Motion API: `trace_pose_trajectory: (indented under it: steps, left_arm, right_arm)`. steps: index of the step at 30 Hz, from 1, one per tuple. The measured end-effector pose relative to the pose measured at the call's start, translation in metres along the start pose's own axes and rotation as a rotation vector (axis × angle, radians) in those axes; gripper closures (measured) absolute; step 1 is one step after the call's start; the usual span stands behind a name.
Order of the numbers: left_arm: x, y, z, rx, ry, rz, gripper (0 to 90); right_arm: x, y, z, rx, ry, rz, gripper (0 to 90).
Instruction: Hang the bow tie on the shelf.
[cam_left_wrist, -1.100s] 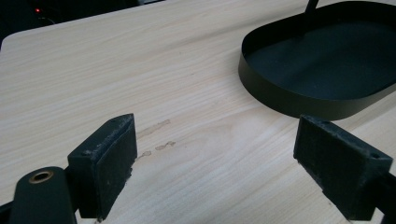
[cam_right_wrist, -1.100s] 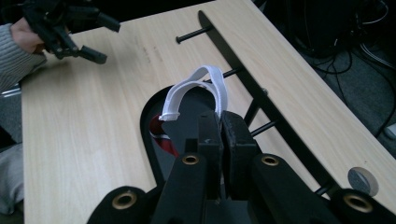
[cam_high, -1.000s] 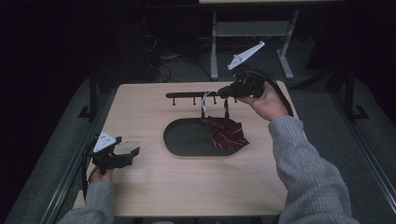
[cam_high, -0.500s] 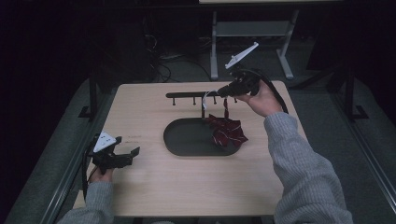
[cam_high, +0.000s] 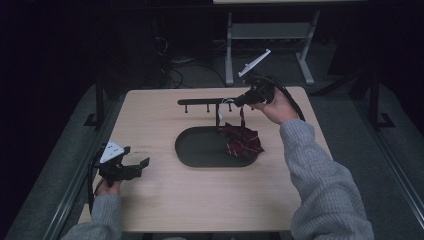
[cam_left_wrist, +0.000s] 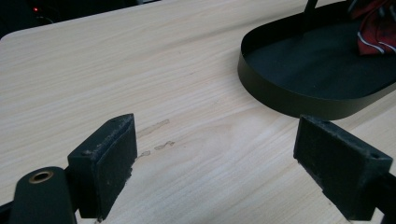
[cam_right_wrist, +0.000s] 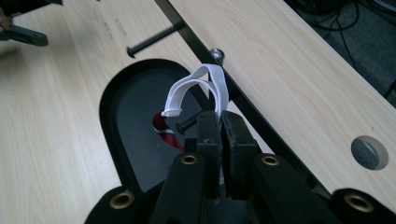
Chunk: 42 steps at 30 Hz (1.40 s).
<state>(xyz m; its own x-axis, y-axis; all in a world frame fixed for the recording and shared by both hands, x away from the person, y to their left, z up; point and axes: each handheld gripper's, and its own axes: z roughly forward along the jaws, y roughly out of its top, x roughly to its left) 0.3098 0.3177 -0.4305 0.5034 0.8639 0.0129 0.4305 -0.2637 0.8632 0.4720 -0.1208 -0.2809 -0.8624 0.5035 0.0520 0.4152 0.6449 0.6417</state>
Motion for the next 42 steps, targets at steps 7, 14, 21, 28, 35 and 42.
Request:
trace_pose_trajectory:
  steps: [7,14,21,28,35,42]
  left_arm:
    - [0.000,0.000,0.000,-0.003,-0.001,0.002,13.0]
    - [-0.001,0.000,0.001,-0.004,-0.003,-0.002,13.0]
    - [-0.001,0.000,0.001,-0.005,-0.003,-0.003,13.0]
    - [-0.001,0.000,0.000,0.003,-0.003,0.003,13.0]
    - [-0.001,0.000,0.000,0.004,-0.005,0.008,13.0]
    - [-0.001,0.000,0.000,0.008,-0.001,0.002,13.0]
  right_arm:
    - [-0.003,-0.003,0.007,0.018,0.000,0.014,85.4]
    - [-0.004,-0.006,0.007,0.027,-0.010,0.022,82.0]
    - [-0.004,-0.007,0.008,0.023,0.000,0.021,80.0]
    - [-0.002,-0.007,0.003,0.011,0.001,0.024,79.2]
    - [-0.002,-0.011,0.001,0.001,0.019,0.023,78.2]
    - [-0.003,-0.016,-0.003,-0.010,0.030,0.031,76.7]
